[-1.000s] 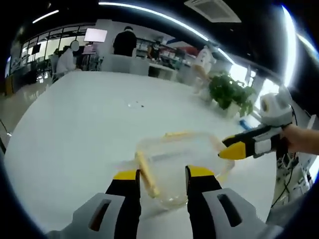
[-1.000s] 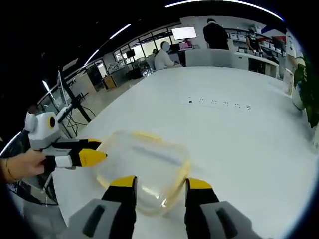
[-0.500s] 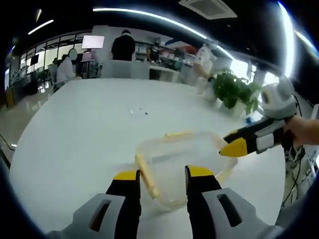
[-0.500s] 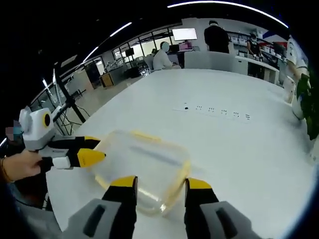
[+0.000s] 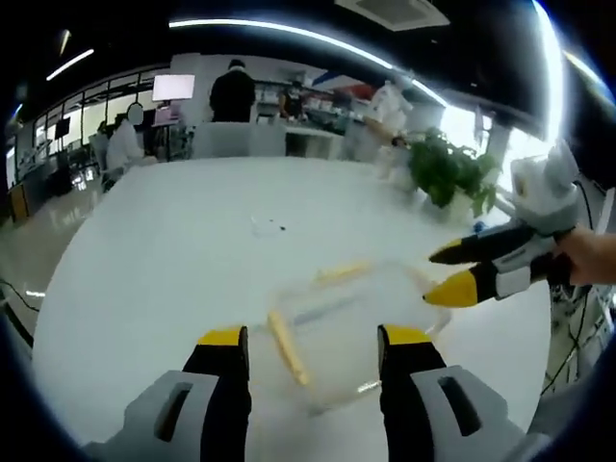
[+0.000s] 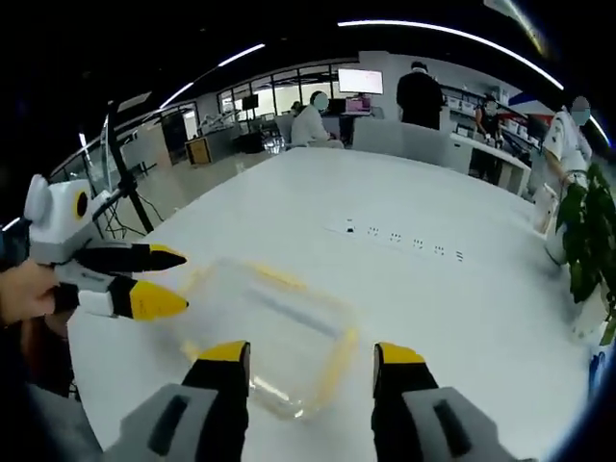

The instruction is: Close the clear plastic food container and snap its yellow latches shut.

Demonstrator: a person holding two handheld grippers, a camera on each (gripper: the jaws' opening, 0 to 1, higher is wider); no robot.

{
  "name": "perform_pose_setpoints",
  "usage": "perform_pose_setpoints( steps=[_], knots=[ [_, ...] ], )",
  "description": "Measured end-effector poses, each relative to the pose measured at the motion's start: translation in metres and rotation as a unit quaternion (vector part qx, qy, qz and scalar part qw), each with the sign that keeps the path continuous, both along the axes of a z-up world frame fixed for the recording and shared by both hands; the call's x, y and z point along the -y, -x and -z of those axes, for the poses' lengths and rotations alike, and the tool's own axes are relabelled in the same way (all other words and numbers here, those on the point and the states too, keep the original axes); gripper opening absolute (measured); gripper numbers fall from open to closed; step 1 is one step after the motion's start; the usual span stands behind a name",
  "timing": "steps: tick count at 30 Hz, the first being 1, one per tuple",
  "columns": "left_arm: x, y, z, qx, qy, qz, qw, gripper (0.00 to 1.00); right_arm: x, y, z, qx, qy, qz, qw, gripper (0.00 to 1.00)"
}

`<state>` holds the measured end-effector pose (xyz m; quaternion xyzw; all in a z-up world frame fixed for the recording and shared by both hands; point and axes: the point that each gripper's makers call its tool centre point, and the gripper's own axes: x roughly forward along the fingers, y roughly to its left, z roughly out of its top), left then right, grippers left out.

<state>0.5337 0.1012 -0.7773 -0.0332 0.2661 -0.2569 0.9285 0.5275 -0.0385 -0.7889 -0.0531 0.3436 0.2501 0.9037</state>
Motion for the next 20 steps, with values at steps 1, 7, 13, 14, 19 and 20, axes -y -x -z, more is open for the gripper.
perform_pose_setpoints(
  steps=[1,7,13,14,19,20],
  knots=[
    [-0.002,0.001,-0.006,0.013,-0.009,0.003,0.9999,0.48,0.000,0.004,-0.004,0.000,-0.003,0.000,1.0000,0.49],
    [-0.009,0.025,-0.017,0.024,-0.022,0.014,0.9994,0.51,0.004,0.031,-0.012,0.005,-0.009,0.001,0.9999,0.50],
    [-0.019,0.059,-0.021,0.026,-0.014,0.012,0.9995,0.46,0.005,0.070,-0.022,0.003,-0.048,0.004,0.9988,0.50],
    [-0.020,0.067,-0.021,0.026,-0.013,0.013,0.9995,0.47,0.004,0.078,-0.023,0.001,-0.056,0.003,0.9984,0.51],
    [-0.028,0.095,-0.025,0.030,-0.012,0.016,0.9994,0.51,0.004,0.110,-0.026,0.003,-0.066,0.004,0.9978,0.53],
    [-0.033,0.101,-0.025,0.027,-0.012,0.011,0.9995,0.51,0.003,0.114,-0.027,0.002,-0.068,0.003,0.9977,0.53]
  ],
)
